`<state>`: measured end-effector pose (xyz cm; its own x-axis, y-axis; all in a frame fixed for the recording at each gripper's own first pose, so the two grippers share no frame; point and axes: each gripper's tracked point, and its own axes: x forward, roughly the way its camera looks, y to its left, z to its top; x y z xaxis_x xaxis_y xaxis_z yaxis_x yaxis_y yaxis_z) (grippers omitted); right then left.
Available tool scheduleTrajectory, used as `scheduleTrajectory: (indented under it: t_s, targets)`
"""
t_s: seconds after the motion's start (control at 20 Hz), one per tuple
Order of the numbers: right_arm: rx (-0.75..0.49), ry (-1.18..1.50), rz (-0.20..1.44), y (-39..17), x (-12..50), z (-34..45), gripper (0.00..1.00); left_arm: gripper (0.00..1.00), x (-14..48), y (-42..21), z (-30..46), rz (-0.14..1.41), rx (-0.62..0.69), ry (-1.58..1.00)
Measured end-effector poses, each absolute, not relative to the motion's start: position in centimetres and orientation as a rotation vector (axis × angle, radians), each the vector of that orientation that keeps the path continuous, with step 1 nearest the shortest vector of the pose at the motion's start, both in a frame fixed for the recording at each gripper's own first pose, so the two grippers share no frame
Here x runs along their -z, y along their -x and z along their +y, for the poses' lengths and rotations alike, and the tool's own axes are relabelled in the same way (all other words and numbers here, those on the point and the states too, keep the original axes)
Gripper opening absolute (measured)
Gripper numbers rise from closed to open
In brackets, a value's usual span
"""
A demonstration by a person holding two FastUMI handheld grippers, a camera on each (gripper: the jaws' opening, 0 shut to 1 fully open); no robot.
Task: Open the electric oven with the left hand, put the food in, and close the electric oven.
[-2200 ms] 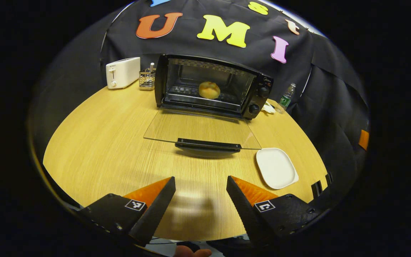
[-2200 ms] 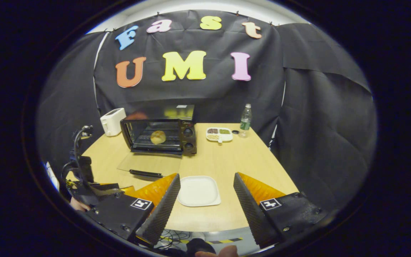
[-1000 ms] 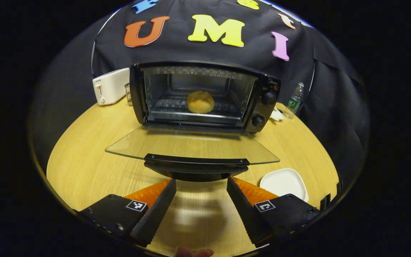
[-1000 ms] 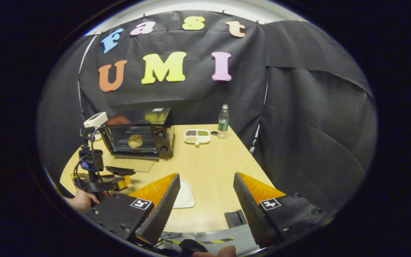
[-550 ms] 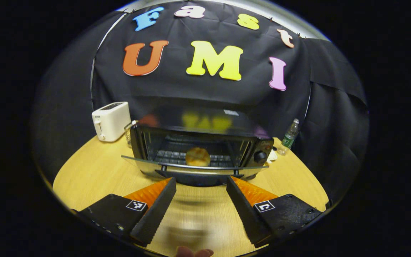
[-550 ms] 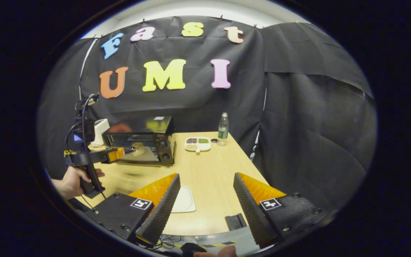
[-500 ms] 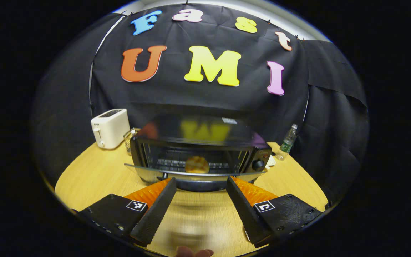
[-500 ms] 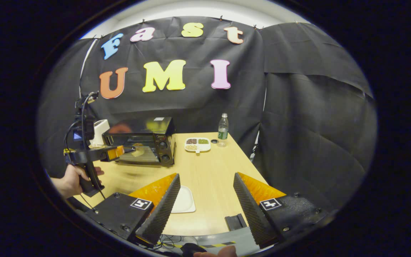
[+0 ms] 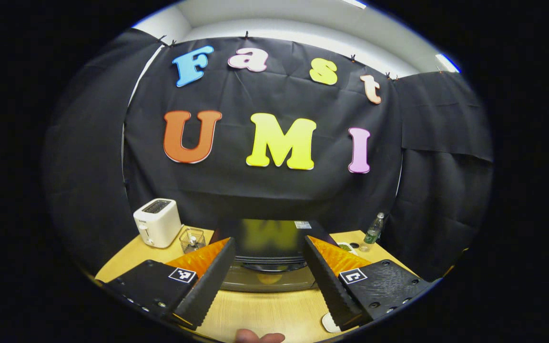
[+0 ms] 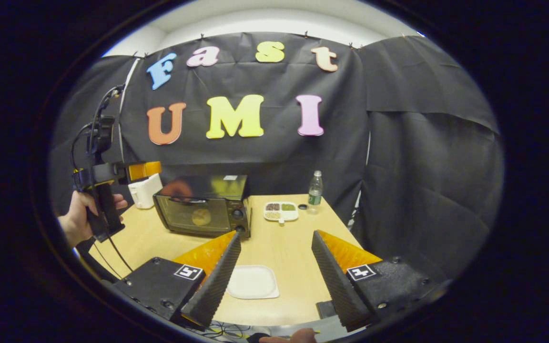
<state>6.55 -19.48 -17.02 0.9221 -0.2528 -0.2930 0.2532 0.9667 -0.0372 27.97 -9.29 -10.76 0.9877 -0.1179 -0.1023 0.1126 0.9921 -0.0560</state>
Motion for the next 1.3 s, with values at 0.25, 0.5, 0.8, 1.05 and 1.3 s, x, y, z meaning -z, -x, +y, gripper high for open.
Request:
scheduleTrajectory:
  t_s: [0.25, 0.5, 0.8, 1.05, 1.3]
  targets:
    - [0.180, 0.037, 0.257, -8.7, 15.2, -15.5, 0.95, 0.93, 5.9, -24.6, -6.1, 0.025, 0.095, 0.037]
    - [0.104, 0.048, 0.209, -9.4, 13.4, -10.7, 0.95, 0.93, 3.8, -18.5, -3.3, 0.028, 0.047, 0.053]
    - [0.019, 0.059, 0.137, -10.2, 10.9, -4.2, 0.95, 0.93, 3.7, -11.1, 1.1, 0.012, -0.039, 0.059]
    - [-0.036, 0.043, 0.117, -8.9, 10.7, 0.6, 0.98, 0.94, 5.5, -6.5, 4.6, 0.025, -0.096, -0.013]
    - [-0.060, 0.035, 0.145, -6.6, 11.5, 3.3, 1.00, 0.93, 7.0, -3.3, 6.6, 0.036, -0.143, 0.020]
